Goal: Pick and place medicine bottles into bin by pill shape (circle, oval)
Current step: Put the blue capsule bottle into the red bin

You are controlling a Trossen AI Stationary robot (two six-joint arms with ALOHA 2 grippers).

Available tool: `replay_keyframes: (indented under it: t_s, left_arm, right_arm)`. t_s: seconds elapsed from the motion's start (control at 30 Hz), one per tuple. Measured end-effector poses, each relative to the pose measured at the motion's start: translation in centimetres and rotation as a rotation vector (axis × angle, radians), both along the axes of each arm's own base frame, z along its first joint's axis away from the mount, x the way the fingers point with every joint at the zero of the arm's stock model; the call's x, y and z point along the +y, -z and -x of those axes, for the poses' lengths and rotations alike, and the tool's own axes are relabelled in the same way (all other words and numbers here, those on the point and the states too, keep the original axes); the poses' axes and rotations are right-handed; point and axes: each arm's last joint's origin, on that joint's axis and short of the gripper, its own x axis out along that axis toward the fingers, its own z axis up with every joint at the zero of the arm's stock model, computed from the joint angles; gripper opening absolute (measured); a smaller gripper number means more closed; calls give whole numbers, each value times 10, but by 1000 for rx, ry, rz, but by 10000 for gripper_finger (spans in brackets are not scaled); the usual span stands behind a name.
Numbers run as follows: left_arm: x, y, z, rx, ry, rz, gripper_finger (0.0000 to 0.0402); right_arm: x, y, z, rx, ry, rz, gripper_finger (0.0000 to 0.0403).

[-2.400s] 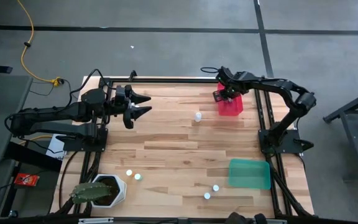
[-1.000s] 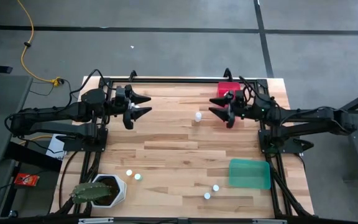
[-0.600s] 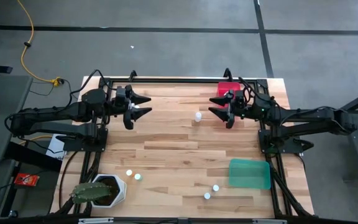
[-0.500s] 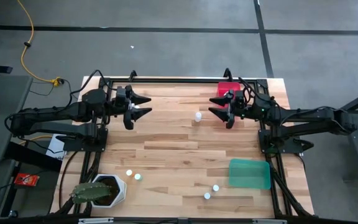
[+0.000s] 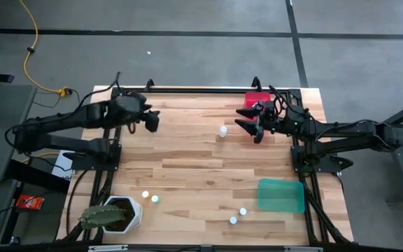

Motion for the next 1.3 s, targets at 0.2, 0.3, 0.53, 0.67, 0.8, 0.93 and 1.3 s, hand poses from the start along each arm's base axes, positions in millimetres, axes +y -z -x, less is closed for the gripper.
replay_keyframes:
  t_s: [0.2,0.3,0.53,0.67,0.8,0.93,1.3]
  left_arm:
    - [30,39,-4,223,-147,320,204]
    - [46,57,-12,296,-162,400,204]
    - [71,87,-28,355,-175,481,204]
    - [77,98,-30,394,-193,510,203]
    - [79,104,-32,430,-190,507,203]
    - [82,109,-34,448,-196,503,203]
    - [87,122,-41,479,-168,503,203]
  right_arm:
    - [0,1,0,9,2,-2,247]
    - [0,2,0,21,2,-6,247]
    - [0,3,0,27,-1,-47,247]
    - [0,5,0,40,-1,-54,247]
    - [0,6,-1,54,0,-56,247]
    - [0,7,-1,61,0,-58,247]
    - [0,7,-1,63,0,-58,247]
